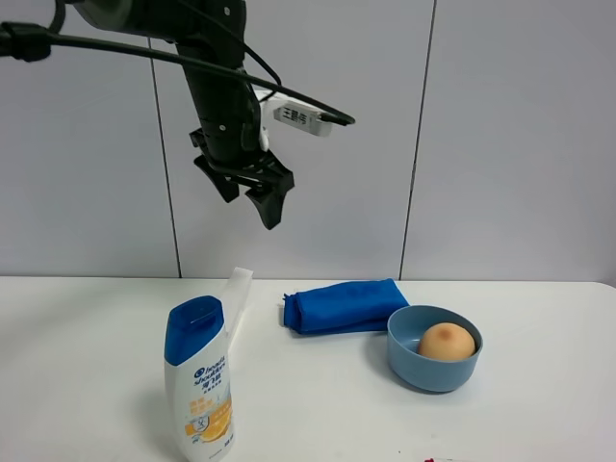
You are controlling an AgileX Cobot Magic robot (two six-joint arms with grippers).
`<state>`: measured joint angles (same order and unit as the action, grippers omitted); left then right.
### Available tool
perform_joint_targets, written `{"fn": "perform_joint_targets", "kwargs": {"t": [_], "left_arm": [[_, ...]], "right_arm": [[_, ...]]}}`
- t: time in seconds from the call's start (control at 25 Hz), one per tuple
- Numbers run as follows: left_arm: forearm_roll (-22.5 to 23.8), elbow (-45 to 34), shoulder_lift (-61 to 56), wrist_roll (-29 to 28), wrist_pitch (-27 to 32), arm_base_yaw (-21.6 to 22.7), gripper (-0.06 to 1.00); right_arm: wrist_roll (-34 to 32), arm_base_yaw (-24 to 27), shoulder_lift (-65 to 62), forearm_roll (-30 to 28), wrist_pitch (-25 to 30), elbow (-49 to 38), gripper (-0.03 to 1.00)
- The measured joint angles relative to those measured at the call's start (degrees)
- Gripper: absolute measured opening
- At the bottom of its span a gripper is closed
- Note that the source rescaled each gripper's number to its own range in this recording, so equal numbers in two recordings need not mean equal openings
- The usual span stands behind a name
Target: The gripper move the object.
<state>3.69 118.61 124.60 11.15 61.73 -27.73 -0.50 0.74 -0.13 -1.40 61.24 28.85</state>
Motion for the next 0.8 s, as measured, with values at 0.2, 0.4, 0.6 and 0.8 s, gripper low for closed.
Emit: {"fn": "perform_joint_targets", "kwargs": {"t": [0.2,0.4,0.6,0.8], "left_arm": [[0.0,-4.73,-4.3,-0.41,1.06,4.67,0.9],[0.0,-16.34,-11.61,-0.41,-2.15,8.58,0.9],[-0.05,-31.71,-21.93,-0.41,-8.65,13.76,0.9],[0.39,-45.79,-35.38,-0.89,-11.92,20.19,0.9]], "right_arm": [[0.0,0.0,0.0,0.0,0.0,0.0,1.0],[0.0,0.0,0.0,0.0,0.0,0.0,1.0],[0.0,0.0,0.0,0.0,0.0,0.0,1.0],[0.0,0.0,0.0,0.0,0.0,0.0,1.0]]}}
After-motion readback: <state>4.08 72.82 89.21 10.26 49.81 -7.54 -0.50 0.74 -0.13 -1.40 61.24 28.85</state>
